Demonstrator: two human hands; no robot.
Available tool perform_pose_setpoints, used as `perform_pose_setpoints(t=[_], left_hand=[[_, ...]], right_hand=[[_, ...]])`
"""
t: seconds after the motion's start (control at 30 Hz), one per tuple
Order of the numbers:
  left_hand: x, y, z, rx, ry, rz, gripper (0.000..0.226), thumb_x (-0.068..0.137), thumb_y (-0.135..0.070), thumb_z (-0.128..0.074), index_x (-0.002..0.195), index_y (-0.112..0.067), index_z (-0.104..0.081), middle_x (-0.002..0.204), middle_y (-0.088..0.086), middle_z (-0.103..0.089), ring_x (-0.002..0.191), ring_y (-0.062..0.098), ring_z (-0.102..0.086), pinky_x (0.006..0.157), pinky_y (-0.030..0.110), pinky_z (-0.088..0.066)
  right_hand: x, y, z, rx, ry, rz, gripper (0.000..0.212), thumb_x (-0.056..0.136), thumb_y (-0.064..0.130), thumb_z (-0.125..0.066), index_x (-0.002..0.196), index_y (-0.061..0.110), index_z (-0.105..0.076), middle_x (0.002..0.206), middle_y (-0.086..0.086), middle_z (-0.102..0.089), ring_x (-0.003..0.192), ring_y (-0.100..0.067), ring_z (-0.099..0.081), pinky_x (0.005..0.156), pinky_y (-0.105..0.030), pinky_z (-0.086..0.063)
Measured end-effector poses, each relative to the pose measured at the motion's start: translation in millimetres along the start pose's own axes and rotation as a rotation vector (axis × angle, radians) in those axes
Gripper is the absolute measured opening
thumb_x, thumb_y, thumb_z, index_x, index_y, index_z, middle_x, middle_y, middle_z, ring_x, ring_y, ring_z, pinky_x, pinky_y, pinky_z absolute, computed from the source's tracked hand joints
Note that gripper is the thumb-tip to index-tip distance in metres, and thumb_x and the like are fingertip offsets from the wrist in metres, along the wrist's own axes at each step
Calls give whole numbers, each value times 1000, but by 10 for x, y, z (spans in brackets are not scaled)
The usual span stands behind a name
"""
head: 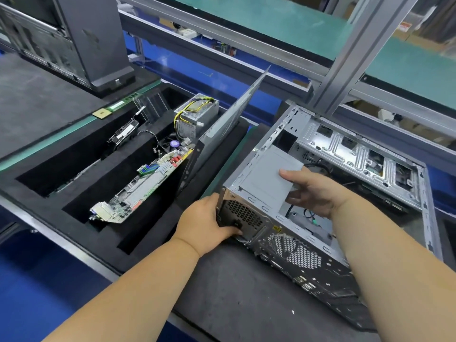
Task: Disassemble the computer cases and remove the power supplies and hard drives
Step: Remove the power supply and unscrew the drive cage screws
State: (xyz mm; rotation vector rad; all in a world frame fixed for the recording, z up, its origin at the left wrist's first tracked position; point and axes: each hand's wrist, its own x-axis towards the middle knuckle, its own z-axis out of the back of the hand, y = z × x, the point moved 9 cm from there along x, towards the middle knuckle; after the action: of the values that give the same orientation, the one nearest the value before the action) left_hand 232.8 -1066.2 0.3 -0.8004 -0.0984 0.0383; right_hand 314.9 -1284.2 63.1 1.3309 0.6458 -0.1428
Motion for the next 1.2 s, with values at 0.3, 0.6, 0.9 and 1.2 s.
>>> perform_pose_setpoints(t=[0.3,0.6,0.9,1.2], left_hand=[[2,-34,-35,-18,21,-45,65,52,-65,-81,105,-31,-63,98,-16,-64,94,2,-58,79,20,-48],[-11,-23,-14,23,-5,-27,65,52,-68,-80,105,-35,-63,95,-17,-65,92,2,-58,77,19,-47],[2,-45,-61,-70,55,-75,70,53,-67,-77,109,-30,-59,103,-16,-61,97,3,-56,84,30,-52],[67,13,-101,-146,131,-123,71,53,-50,-88,103,-45,-39,104,-21,-46,101,7,-51,86,31,-50]], right_hand=[[-59,101,-2,16,-58,142,54,75,36,-78,123,20,-58,115,2,-73,113,-21,-67,99,-40,-53],[-153,220,62,-101,-182,292,34,88,26,-73,115,12,-59,116,-7,-69,104,-22,-70,92,-41,-57],[-82,191,84,-238,-215,213,33,93,38,-62,122,28,-51,124,-3,-60,114,-25,-61,103,-50,-48],[-33,-176,-147,-63,-21,-25,70,87,66,-43,142,23,-50,131,-5,-66,130,-34,-52,117,-52,-29]])
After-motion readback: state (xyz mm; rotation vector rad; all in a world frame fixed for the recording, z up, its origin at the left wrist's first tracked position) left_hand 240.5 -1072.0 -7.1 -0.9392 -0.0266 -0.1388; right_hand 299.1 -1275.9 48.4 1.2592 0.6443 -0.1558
